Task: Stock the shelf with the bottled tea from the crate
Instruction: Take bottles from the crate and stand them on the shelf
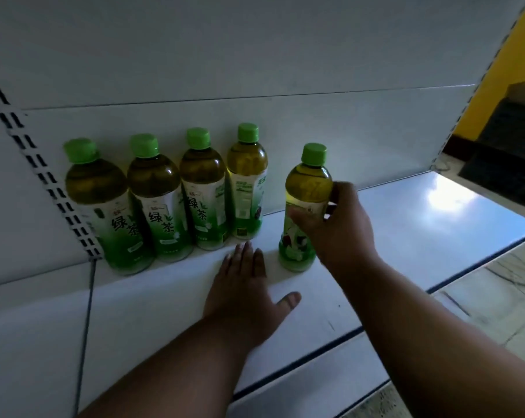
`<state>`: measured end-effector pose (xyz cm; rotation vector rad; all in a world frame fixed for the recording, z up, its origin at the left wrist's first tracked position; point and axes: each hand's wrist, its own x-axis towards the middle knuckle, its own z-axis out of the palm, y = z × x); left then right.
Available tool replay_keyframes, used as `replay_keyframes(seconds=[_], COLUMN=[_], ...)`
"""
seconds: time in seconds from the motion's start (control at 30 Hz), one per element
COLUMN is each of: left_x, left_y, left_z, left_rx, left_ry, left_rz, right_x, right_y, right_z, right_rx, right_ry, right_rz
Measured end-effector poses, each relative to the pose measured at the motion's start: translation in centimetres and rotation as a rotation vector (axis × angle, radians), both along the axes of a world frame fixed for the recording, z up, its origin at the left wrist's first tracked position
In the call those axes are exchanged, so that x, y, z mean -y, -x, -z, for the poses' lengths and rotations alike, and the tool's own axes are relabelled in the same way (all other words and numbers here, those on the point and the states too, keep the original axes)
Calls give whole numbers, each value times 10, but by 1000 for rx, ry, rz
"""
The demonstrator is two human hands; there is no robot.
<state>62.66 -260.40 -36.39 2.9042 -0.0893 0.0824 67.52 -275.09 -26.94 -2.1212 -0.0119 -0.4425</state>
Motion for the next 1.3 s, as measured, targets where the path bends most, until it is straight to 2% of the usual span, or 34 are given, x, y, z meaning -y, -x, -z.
replay_keyframes(seconds=[0.23, 0.53, 0.77, 0.87, 1.03, 1.17, 1.3], left_x=[-2, -1, 0, -2, -5, 8, 47], left_y=[-3, 0, -2, -3, 15, 53, 118], left_z=[0, 2, 7, 4, -22, -55, -86], left_rx=[-65, -33, -24, -37, 37, 112, 97], left_ry=[-79, -15, 13, 33, 26, -81, -5], left_rz=[1, -28, -15, -9, 31, 234, 410], right_x=[-6, -34, -40, -26, 17, 56, 94], right_y=[3, -66, -79, -52, 28, 109, 216], right_z=[37, 22, 25, 17, -7, -23, -23], right_rx=[-1, -60, -124, -139, -96, -218, -373], right_ry=[106, 164, 166, 166, 404, 570, 679], right_rz=[15, -20, -22, -66, -75, -54, 70])
